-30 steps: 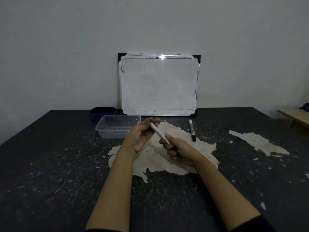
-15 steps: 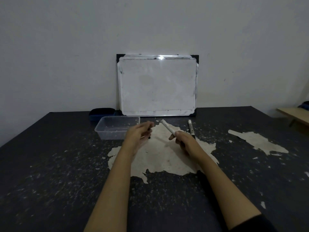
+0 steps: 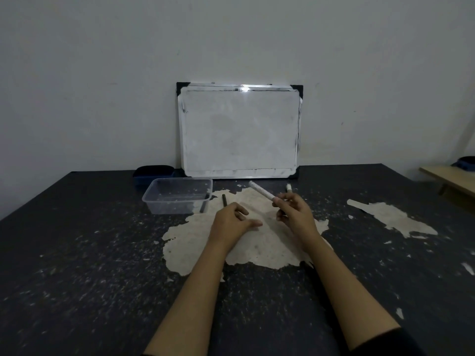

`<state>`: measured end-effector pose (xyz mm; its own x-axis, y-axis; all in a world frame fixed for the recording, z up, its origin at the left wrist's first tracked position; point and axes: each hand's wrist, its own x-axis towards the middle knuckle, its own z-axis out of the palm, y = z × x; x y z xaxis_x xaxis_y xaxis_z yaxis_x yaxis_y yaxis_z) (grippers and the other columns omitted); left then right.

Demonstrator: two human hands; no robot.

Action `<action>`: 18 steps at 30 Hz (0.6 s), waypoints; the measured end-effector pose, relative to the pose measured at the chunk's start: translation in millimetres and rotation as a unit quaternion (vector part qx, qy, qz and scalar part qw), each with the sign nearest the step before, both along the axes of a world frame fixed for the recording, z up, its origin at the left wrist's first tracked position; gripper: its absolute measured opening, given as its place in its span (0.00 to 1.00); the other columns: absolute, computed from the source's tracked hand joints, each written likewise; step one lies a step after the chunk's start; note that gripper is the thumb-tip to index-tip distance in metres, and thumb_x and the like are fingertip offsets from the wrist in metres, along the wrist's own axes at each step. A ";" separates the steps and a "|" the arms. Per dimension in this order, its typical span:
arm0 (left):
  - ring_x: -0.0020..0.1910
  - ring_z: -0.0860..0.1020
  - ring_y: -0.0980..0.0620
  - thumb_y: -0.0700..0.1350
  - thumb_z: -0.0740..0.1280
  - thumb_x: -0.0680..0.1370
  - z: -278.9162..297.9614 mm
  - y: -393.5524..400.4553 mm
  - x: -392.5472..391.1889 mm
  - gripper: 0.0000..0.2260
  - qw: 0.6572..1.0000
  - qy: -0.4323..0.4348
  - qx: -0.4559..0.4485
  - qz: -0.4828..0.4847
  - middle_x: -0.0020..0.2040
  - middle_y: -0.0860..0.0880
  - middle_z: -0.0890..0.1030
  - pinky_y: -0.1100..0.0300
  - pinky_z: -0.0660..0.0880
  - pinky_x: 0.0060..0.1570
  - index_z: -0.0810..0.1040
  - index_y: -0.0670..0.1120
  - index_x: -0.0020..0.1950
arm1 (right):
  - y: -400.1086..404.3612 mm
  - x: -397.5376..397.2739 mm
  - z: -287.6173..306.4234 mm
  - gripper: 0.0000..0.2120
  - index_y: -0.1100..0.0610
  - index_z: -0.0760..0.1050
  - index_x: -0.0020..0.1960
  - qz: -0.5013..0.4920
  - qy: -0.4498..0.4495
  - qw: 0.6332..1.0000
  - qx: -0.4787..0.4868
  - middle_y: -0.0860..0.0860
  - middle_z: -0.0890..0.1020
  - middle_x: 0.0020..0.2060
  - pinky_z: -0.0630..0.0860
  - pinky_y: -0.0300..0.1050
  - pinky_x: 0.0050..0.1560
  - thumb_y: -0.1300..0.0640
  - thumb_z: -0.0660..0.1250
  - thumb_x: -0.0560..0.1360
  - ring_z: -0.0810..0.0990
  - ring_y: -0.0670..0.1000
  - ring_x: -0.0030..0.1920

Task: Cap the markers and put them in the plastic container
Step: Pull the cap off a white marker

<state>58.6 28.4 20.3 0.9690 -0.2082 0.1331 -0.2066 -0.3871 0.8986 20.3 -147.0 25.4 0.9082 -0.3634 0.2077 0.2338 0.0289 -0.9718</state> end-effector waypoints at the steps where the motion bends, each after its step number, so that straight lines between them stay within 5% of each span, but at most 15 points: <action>1: 0.46 0.80 0.51 0.53 0.77 0.66 -0.4 0.9 3.4 0.16 1.000 0.011 -0.021 -0.001 0.45 0.49 0.81 0.56 0.79 0.47 0.80 0.48 0.49 | 1.1 -1.3 1.1 0.07 0.63 0.78 0.53 -0.011 -0.010 1.000 0.005 0.58 0.81 0.43 0.78 0.42 0.37 0.60 0.69 0.77 0.76 0.50 0.34; 4: 0.49 0.80 0.51 0.48 0.64 0.80 7.8 2.7 10.4 0.13 0.982 0.090 -0.164 -0.008 0.50 0.48 0.82 0.57 0.77 0.54 0.79 0.42 0.59 | 4.1 -3.5 4.4 0.11 0.65 0.80 0.55 -0.051 -0.031 0.998 0.013 0.56 0.82 0.41 0.80 0.39 0.37 0.59 0.71 0.76 0.78 0.48 0.34; 7: 0.49 0.80 0.45 0.48 0.56 0.83 25.6 0.0 7.1 0.19 0.870 0.270 -0.411 -0.037 0.50 0.39 0.81 0.56 0.77 0.55 0.76 0.33 0.58 | 7.3 -5.8 9.1 0.13 0.64 0.82 0.52 -0.070 -0.052 0.996 -0.022 0.54 0.82 0.38 0.80 0.41 0.37 0.55 0.72 0.75 0.79 0.48 0.34; 13: 0.54 0.80 0.38 0.43 0.56 0.83 27.5 2.1 0.5 0.18 0.803 0.407 -0.420 -0.114 0.56 0.29 0.78 0.52 0.79 0.56 0.72 0.27 0.60 | 14.4 -11.9 17.6 0.10 0.59 0.79 0.46 -0.120 -0.153 0.951 -0.239 0.54 0.82 0.37 0.79 0.42 0.36 0.52 0.68 0.78 0.82 0.49 0.35; 18: 0.49 0.83 0.44 0.40 0.59 0.82 21.9 6.8 5.7 0.14 0.815 0.407 -0.386 -0.147 0.51 0.34 0.82 0.57 0.81 0.50 0.78 0.30 0.54 | 14.6 -9.0 17.0 0.10 0.57 0.79 0.46 -0.127 -0.121 0.968 -0.178 0.53 0.83 0.38 0.80 0.43 0.40 0.50 0.67 0.79 0.83 0.48 0.37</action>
<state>64.4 35.2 42.1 0.7245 -0.6062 -0.3281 0.5981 0.3164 0.7363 11.3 -132.4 42.5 0.7078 -0.4342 0.5572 0.4123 -0.3865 -0.8250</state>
